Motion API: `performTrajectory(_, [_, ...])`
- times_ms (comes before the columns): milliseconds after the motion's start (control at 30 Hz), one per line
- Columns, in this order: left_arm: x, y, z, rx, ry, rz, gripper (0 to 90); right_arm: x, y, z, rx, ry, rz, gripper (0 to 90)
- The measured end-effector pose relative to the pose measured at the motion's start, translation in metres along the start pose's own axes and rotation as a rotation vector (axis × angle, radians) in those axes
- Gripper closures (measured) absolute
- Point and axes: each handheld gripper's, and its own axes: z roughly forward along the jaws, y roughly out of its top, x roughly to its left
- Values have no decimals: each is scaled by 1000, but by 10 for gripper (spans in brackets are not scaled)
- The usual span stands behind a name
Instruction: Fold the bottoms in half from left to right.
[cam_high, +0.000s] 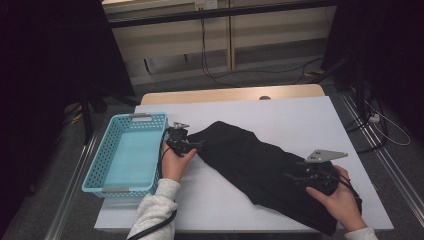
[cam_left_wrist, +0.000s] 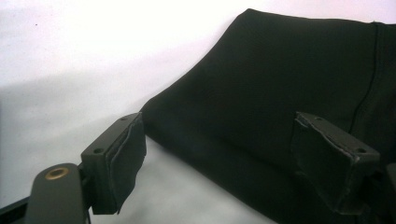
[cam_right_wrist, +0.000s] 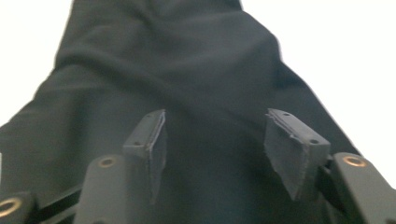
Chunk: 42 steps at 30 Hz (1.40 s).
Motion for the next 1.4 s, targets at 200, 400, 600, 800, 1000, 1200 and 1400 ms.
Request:
performTrajectory(200, [1,-2,0,5,1,7,188,-18,-6,-7,10,-72,15,584])
performTrajectory(400, [-1,-2,0,3,-4,14,191,-34,-13,-10,20,-132,51,630])
performTrajectory(600, [-1,-3,1,7,-11,21,192,-47,-18,-9,30,-177,80,634])
performTrajectory(800, [-1,-4,1,17,-16,24,195,-52,-23,-5,49,-186,98,626])
performTrajectory(1000, [-1,-4,1,17,-16,25,195,-58,-25,-7,56,-178,138,575])
performTrajectory(1200, [0,-4,1,12,-10,24,194,-60,-27,-11,58,-127,175,797])
performTrajectory(1400, [2,-4,-1,6,-9,8,191,-60,-27,-14,69,-89,188,881])
